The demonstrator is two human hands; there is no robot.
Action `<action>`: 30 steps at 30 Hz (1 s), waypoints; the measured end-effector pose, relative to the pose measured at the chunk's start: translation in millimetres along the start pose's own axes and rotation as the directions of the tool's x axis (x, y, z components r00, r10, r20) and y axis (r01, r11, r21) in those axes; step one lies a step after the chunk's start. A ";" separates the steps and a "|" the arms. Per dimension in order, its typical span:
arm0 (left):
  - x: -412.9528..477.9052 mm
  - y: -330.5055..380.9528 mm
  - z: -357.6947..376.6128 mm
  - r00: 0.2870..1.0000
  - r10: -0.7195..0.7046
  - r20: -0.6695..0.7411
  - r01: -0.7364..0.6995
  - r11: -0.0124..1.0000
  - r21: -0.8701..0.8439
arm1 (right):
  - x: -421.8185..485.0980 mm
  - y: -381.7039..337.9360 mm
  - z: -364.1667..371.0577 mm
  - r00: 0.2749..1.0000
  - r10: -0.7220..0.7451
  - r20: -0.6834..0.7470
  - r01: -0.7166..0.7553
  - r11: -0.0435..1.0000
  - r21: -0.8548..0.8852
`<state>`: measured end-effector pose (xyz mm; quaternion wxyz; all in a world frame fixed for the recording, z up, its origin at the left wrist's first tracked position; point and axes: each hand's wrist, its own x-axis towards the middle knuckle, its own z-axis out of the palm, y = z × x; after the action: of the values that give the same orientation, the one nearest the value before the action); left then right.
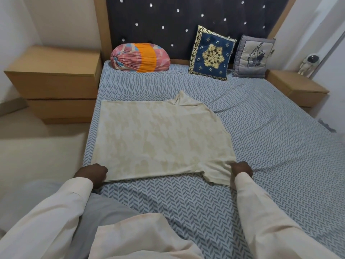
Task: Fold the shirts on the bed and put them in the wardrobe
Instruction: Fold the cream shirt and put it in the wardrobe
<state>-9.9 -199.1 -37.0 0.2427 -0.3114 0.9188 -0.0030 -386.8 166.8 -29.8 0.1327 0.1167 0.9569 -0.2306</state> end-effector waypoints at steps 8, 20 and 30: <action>4.2 2.0 0.7 1.000 -0.015 -0.002 0.015 1.000 -0.006 | -4.6 4.5 2.7 0.998 0.048 -0.047 -0.045 0.997 0.054; -0.5 2.0 2.1 0.998 -0.046 -0.037 0.045 0.999 -0.024 | -65.3 -35.8 48.3 0.430 -0.783 0.450 0.897 0.426 -0.116; -18.1 -4.6 -4.3 0.998 -0.064 0.014 0.065 0.996 -0.058 | -63.0 -49.7 56.1 0.313 -0.755 0.576 0.950 0.236 -0.206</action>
<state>3.2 -193.1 -24.5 0.2387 -0.3477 0.9065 0.0178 -330.7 87.0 -38.2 0.1783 -0.5213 0.8344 -0.0158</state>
